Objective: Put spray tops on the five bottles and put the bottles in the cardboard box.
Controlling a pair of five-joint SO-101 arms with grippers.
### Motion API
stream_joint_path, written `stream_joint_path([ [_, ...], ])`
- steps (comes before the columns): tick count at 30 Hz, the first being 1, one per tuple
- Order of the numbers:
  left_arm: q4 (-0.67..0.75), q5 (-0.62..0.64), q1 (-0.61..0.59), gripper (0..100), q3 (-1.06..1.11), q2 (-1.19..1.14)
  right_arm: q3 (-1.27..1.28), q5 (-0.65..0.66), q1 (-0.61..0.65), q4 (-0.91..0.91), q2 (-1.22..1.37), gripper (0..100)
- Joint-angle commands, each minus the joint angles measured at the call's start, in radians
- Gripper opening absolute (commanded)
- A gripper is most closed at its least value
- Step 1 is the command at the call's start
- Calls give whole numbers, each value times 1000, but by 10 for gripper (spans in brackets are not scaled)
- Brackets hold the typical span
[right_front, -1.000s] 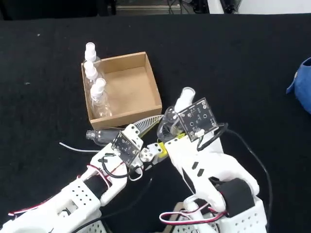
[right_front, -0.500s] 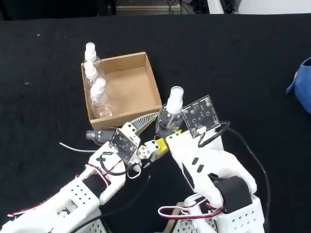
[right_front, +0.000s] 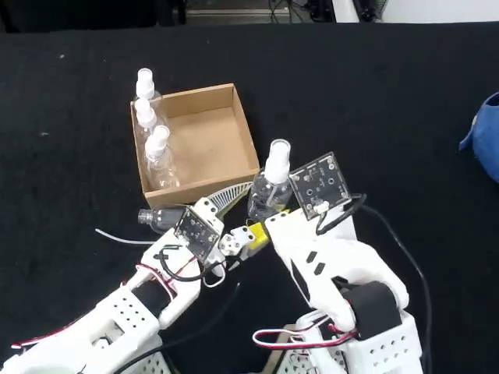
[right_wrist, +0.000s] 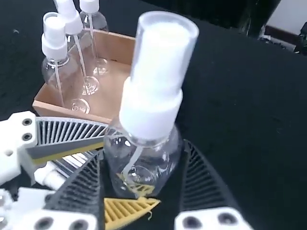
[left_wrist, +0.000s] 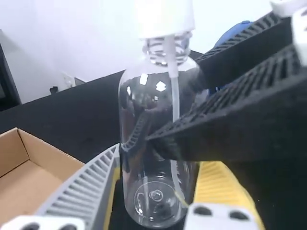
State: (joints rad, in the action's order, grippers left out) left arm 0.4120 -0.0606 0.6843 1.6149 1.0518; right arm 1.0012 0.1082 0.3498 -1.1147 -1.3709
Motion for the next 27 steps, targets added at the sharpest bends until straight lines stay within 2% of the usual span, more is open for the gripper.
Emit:
stream_joint_path([
  [1,-29,-5,16,156,-35,15,-2,5,-14,51,1,11],
  [6,-81,-11,5,141,-58,17,2,5,-34,51,1,11],
  [17,-86,-11,-41,145,-58,17,-5,5,-207,57,1,11],
  [23,-92,-9,-31,140,-54,17,-7,-8,-336,152,13,11],
  [25,-144,-9,-31,109,-76,17,-38,-8,-333,157,13,11],
  [27,-244,-5,-31,27,-122,25,-84,-15,-310,158,13,11],
])
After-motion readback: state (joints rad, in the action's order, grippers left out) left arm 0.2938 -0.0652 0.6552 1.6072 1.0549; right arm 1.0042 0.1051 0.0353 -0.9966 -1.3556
